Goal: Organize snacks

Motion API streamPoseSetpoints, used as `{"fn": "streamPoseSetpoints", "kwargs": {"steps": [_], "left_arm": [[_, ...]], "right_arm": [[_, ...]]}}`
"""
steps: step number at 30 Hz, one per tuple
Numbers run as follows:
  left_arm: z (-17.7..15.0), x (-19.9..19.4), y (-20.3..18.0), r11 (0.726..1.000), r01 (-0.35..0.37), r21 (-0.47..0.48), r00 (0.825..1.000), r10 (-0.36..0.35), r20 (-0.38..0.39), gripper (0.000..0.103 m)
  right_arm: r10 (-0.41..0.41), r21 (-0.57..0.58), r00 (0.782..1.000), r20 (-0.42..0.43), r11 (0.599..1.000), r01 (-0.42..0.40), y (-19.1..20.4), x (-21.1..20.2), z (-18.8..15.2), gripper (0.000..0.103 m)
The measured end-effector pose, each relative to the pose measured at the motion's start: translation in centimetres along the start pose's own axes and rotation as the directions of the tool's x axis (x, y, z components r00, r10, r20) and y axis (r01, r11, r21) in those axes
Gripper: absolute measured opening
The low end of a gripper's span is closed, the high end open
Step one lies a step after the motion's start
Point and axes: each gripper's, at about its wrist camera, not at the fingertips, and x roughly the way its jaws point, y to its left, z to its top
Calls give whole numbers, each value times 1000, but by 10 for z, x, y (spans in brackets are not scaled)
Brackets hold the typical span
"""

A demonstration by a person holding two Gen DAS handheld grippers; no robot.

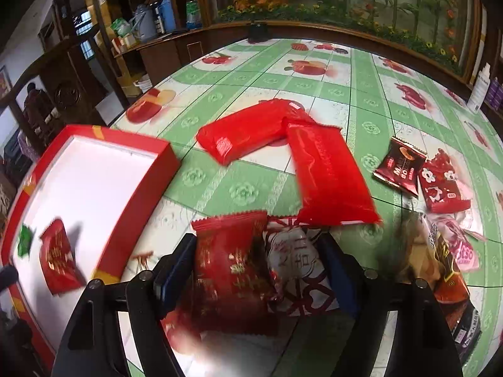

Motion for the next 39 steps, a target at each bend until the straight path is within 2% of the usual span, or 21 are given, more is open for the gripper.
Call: {"fn": "streamPoseSetpoints", "kwargs": {"steps": [1,2,4,5,7,11,15,16,17,18,21,23,26,28,32,37,39], "left_arm": [[0,0,-2,1000,1,2,1000,-1,-3,66],[1,1,-5,1000,6,7,1000,-5,-6,66],[1,2,-12,1000,14,24,1000,-14,-10,66],[1,3,-18,999,14,36,1000,-13,-16,66],[2,6,-28,998,29,61,999,-27,-27,66],[4,13,-48,993,61,104,997,-55,-56,66],[16,19,-66,989,55,140,998,-49,-50,66],[22,20,-70,988,49,144,998,-44,-42,66],[28,23,-73,989,41,142,998,-36,-42,72],[32,27,-77,989,39,142,998,-33,-43,79],[45,45,-91,987,17,157,998,-7,-67,80],[50,58,-98,985,23,170,996,-8,-89,80],[54,75,-105,983,-11,184,992,34,-119,80],[57,86,-109,982,-21,186,989,48,-142,80],[59,106,-112,982,-31,188,977,69,-200,80],[59,123,-112,987,-7,158,967,47,-252,80],[58,131,-111,989,6,146,962,35,-271,80]], "right_arm": [[-27,-18,1000,0,999,27,1,-2,-3,51],[-54,-36,998,10,998,54,1,-6,-7,47],[-3,-14,1000,-5,1000,2,-11,-15,-18,45],[4,-12,1000,-8,1000,-4,-15,-21,-24,39],[-10,-11,1000,-14,1000,10,-25,-35,-42,38],[23,-13,1000,-16,1000,-23,-39,-68,-83,35],[76,-6,997,-8,997,-76,-57,-100,-118,36],[63,2,998,12,998,-63,-64,-107,-122,36],[38,14,998,42,999,-38,-72,-115,-123,37],[1,36,997,80,999,-4,-85,-124,-123,43],[-75,102,993,96,993,65,-116,-131,-121,64],[-131,132,988,78,984,120,-139,-126,-117,64],[-139,179,990,25,975,132,-164,-113,-115,66],[-112,197,994,-4,974,111,-173,-101,-111,66],[-108,151,994,-4,983,107,-174,-89,-101,66],[-124,106,992,-10,987,124,-174,-78,-90,62],[-116,104,993,-8,988,117,-173,-79,-90,45]]}}
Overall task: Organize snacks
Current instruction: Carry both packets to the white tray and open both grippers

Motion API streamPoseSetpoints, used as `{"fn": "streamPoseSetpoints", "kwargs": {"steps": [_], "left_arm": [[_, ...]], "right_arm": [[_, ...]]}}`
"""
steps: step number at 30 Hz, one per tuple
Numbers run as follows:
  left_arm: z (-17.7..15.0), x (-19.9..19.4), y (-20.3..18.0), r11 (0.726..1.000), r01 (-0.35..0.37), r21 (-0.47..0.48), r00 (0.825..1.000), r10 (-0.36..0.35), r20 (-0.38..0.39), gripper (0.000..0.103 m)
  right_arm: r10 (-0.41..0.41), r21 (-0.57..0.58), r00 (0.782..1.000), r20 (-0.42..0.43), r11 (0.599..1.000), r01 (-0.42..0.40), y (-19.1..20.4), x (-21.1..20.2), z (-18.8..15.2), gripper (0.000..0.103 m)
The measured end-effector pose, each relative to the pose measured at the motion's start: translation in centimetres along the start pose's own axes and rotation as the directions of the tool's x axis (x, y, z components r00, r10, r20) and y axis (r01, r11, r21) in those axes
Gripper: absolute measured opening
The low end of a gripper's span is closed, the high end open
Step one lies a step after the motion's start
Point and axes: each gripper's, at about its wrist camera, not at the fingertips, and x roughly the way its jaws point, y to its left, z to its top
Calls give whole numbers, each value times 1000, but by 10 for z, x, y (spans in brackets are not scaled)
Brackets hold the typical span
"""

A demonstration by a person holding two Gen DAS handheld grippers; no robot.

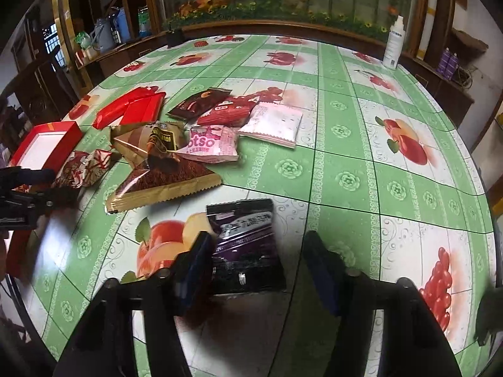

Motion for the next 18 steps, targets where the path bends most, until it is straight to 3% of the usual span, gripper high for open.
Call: {"fn": "streamPoseSetpoints", "kwargs": {"steps": [4,9,18], "left_arm": [[5,2,1,1000,-1,5,999,1,41,79],[5,-2,-2,999,11,41,997,-15,81,45],[-10,-11,-3,996,68,57,992,-74,104,42]], "right_arm": [[1,19,1000,10,1000,-1,-1,0,0,42],[6,53,1000,23,999,-8,1,-2,-2,39],[126,31,992,4,992,-126,37,-11,-13,38]]}}
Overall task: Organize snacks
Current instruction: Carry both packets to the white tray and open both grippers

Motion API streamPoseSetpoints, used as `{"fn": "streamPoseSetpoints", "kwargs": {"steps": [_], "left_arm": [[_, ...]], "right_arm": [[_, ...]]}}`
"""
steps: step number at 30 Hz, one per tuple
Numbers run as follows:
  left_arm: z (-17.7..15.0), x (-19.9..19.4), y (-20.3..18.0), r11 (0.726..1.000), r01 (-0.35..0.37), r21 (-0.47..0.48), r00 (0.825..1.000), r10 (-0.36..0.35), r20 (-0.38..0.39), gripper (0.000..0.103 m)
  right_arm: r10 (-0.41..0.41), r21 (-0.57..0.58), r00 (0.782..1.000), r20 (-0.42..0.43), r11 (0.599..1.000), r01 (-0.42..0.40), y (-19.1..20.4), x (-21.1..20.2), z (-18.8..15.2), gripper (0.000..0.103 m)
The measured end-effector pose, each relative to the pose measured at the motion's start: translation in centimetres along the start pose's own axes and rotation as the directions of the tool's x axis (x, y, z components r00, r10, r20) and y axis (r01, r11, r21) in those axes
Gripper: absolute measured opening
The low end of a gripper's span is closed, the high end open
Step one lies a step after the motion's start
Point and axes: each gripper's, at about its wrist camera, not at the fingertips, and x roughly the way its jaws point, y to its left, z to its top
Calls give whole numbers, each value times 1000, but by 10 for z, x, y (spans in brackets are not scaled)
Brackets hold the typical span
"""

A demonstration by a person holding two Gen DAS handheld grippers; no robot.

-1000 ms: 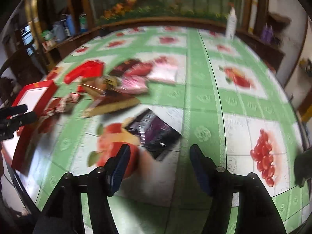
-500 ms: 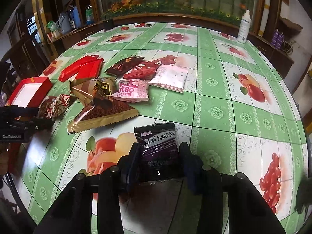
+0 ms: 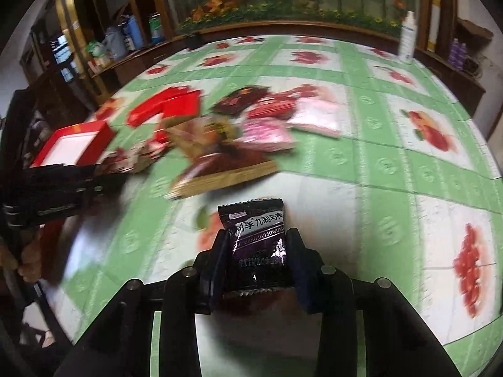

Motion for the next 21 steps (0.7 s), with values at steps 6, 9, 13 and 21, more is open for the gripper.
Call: {"fn": "streamPoseSetpoints", "kwargs": {"steps": [6,9,13,21], "left_arm": [[-29,-19,-11,997,73,14,997,-73,-8,42],[-42,-28,-14,995,98,20,995,-98,-8,42],[-56,-37,-17,993,116,36,993,-115,-10,42],[-58,-65,-12,995,79,56,993,-83,81,42]], "right_arm": [[86,-16,996,-19,996,-87,29,-2,-9,37],[142,-8,989,-26,990,-143,40,-4,-13,37],[171,11,985,-28,985,-171,47,-6,-18,36],[240,43,970,-35,970,-238,59,-13,-25,36]]}}
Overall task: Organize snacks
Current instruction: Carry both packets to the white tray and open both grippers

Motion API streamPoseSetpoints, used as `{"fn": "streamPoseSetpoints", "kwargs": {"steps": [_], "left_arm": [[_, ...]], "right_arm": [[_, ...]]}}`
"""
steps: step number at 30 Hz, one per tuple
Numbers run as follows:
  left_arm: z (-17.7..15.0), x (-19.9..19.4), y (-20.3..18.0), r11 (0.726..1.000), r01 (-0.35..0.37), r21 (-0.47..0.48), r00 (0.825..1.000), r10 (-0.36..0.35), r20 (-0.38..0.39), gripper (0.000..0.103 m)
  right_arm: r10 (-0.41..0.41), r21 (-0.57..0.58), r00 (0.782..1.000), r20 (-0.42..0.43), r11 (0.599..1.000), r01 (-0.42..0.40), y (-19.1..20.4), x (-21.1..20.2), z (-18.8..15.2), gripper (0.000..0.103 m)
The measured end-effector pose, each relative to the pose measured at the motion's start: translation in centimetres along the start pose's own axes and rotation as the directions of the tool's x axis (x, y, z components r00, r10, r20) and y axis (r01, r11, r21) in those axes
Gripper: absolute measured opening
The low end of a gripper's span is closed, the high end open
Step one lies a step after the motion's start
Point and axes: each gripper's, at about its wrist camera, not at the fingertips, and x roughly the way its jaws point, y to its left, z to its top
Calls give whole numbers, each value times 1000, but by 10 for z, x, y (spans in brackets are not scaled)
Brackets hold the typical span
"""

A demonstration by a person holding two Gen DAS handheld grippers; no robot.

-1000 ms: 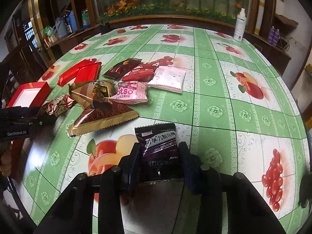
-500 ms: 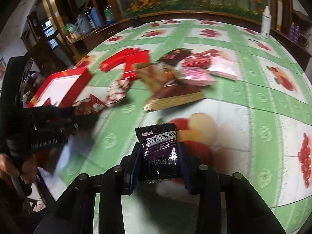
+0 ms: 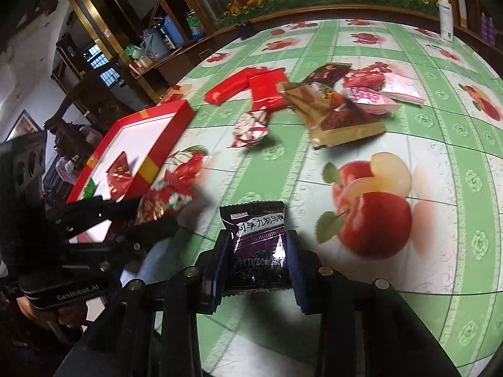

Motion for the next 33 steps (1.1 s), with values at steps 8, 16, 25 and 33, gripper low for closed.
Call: {"fn": "streamPoseSetpoints", "kwargs": {"steps": [8,16,25,33], "left_arm": [[0,-24,18,998,-56,-25,995,58,80,42],[-1,-42,40,992,-104,-66,984,112,136,42],[-4,-51,65,984,-132,-119,975,150,162,42],[-8,-54,83,977,-148,-155,971,173,163,42]], "right_arm": [[10,-41,1000,8,999,-10,28,2,9,36],[16,-68,1000,-15,998,-17,52,17,15,36],[18,-104,1000,-21,994,-20,76,27,25,36],[32,-142,999,-17,989,-34,100,36,36,36]]}}
